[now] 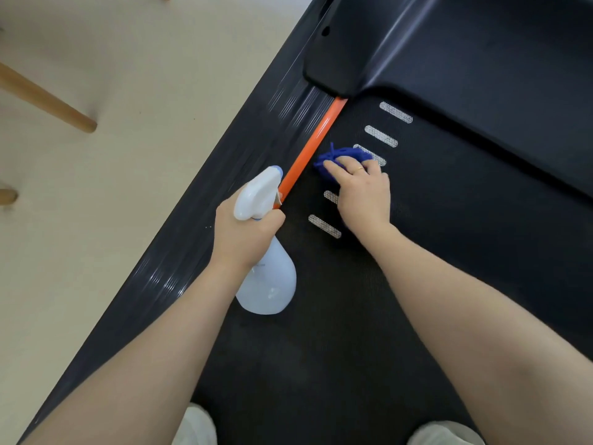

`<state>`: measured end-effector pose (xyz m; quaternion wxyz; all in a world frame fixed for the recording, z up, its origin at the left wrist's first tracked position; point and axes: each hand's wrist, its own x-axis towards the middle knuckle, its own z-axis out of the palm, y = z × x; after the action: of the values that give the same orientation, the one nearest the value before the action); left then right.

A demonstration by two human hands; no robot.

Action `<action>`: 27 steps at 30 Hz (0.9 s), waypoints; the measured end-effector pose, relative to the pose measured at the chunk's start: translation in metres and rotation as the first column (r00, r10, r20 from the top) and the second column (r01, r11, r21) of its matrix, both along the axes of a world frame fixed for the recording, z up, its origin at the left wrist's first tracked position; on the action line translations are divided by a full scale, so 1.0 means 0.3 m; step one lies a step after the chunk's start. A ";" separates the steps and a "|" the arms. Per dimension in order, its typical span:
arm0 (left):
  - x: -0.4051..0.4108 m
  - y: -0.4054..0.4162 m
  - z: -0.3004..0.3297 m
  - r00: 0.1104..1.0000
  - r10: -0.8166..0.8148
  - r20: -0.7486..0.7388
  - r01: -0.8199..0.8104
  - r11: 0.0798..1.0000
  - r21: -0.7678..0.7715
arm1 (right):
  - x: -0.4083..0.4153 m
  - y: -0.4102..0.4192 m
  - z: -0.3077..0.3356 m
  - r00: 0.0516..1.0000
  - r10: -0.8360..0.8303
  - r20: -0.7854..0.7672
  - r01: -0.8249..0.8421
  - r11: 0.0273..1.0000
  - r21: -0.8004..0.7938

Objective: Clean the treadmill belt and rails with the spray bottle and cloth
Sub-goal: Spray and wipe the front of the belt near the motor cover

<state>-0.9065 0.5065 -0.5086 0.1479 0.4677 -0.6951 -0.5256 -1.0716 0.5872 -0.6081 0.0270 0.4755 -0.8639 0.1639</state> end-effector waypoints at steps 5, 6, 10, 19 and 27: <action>-0.009 0.026 0.021 0.999 -0.033 0.018 0.034 0.999 -0.016 | 0.221 0.092 -0.006 0.971 0.211 0.114 -0.212 0.977 0.001; -0.010 0.033 0.025 0.998 -0.061 0.012 0.061 0.998 -0.010 | 0.247 0.122 -0.002 0.940 0.322 0.113 -0.325 0.946 0.009; -0.011 0.058 0.028 0.992 -0.127 0.004 0.127 0.992 0.019 | 0.103 0.145 0.014 0.880 0.475 -0.011 -0.471 0.875 0.110; -0.052 0.079 0.014 0.993 -0.099 0.064 0.096 0.994 0.049 | 0.122 0.338 0.014 0.937 0.340 0.074 -0.347 0.927 0.140; -0.064 0.101 0.012 0.978 -0.190 0.089 0.188 0.982 0.030 | -0.022 0.268 0.033 0.986 -0.098 0.132 0.074 0.982 0.174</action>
<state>-0.9259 0.5368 -0.5050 0.0606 0.4245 -0.7368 -0.5227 -1.0781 0.6676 -0.5982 -0.0671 0.4255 -0.8942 0.1220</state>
